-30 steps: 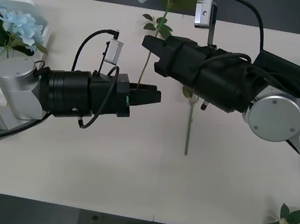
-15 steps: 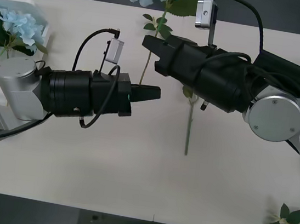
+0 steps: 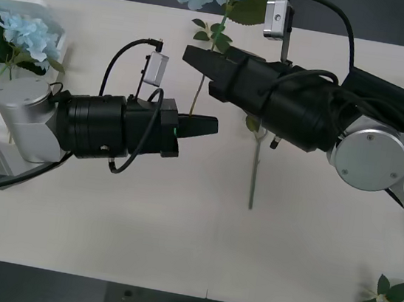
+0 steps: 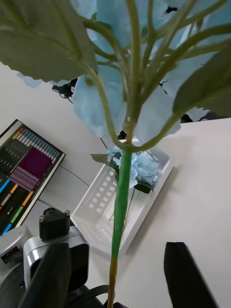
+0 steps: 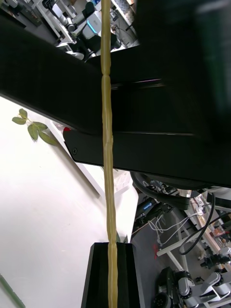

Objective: Put the red flowers into the right box and the blue flowers into the left box

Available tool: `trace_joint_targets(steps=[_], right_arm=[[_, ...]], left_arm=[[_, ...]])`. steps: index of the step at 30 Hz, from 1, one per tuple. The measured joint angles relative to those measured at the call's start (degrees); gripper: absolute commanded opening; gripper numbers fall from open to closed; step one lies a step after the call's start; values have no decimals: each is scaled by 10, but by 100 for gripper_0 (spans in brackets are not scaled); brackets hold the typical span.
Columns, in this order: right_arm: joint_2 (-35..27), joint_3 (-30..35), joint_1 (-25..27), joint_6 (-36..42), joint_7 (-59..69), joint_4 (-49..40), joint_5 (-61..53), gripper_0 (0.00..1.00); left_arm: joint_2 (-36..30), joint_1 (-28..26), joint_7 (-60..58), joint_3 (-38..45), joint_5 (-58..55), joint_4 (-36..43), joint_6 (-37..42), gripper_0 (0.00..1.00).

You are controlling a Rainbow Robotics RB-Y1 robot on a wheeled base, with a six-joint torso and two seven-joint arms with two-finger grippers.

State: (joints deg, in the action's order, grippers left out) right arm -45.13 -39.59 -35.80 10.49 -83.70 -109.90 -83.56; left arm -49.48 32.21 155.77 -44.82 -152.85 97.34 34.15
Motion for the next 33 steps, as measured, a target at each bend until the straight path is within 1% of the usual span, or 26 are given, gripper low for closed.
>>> trace_joint_targets(steps=[7, 11, 15, 18, 21, 22, 24, 26, 28, 30, 32, 33], right_arm=[[-4, 0, 0, -2, 0, 0, 4, 100], [-28, 0, 0, -5, 0, -2, 5, 100], [-83, 2, 0, 2, 0, -17, -8, 100], [-137, 23, 0, 54, 5, -35, -31, 100], [-179, 62, 0, 91, 21, -51, -89, 100], [-189, 79, 0, 115, 22, -56, -115, 100], [-201, 125, 3, 187, 22, -60, -183, 100], [-204, 192, 16, 288, 22, -60, -224, 100], [-203, 278, 42, 391, 22, -60, -225, 100], [-199, 358, 74, 461, 22, -59, -224, 100], [-193, 420, 102, 539, 22, -50, -221, 100], [-190, 440, 110, 584, 22, -42, -212, 100]], left_arm=[[0, 0, 0, 0, 0, 0, 0, 0], [0, 0, 0, 0, 0, 0, 0, 0], [0, 0, 0, 0, 0, 0, 0, 0], [0, 0, 0, 0, 0, 0, 0, 0], [0, 0, 0, 1, 0, 0, 0, 0], [-1, 0, 0, 1, 0, 0, 0, 0], [-6, 0, 0, 6, 0, 0, 0, 0], [-17, 2, 0, 12, 0, 0, 1, 0], [-31, 10, 0, 14, 0, -2, 6, 0], [-45, 21, 0, 14, 0, -10, 14, 0], [-56, 33, 0, 14, 2, -24, 21, 0], [-61, 39, 0, 14, 6, -31, 23, 0]])
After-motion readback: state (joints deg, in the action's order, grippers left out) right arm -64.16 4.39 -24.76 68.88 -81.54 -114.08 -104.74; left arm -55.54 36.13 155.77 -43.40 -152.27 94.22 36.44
